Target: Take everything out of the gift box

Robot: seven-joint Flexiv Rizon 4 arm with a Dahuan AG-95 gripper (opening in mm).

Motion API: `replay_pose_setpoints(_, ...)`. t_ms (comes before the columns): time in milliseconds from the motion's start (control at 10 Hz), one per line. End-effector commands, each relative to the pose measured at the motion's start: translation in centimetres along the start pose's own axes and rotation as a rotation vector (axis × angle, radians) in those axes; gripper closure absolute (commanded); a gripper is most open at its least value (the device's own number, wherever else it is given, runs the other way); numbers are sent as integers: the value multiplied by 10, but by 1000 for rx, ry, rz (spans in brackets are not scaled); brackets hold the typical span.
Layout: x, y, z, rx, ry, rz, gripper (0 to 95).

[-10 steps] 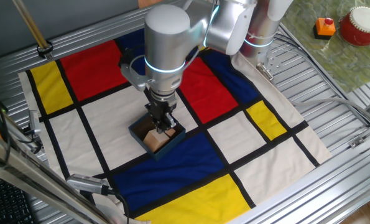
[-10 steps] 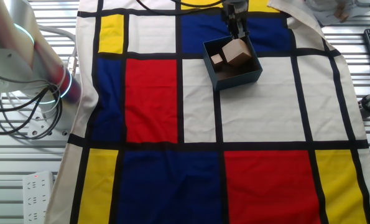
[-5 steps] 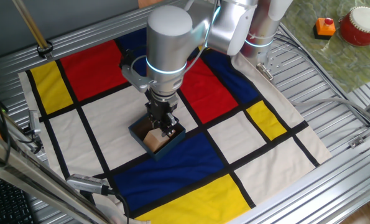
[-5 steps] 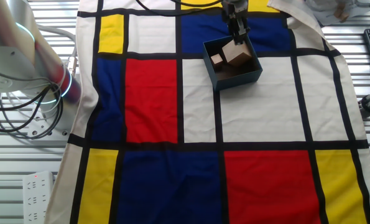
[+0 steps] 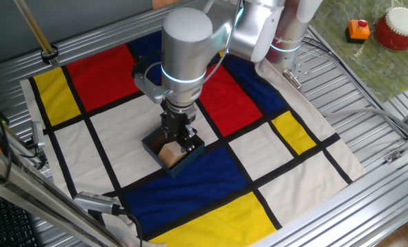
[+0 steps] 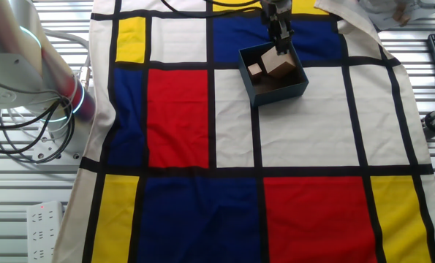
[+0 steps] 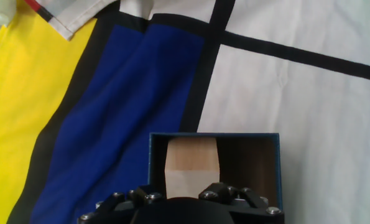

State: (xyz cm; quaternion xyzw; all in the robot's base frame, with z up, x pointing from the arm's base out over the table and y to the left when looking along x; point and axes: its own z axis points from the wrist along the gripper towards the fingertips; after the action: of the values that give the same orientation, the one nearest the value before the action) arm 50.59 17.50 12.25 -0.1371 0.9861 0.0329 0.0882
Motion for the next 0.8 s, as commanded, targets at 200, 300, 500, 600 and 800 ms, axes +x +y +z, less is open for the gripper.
replay_pose_setpoints(200, 0, -1, 0, -12, -30, -101, 570)
replay_pose_setpoints(300, 0, -1, 0, -19, -28, -126, 380)
replay_pose_setpoints(500, 0, -1, 0, -35, -32, -162, 380)
replay_pose_setpoints(600, 0, -1, 0, -30, -35, -159, 380)
replay_pose_setpoints(800, 0, -1, 0, -26, -33, -151, 380)
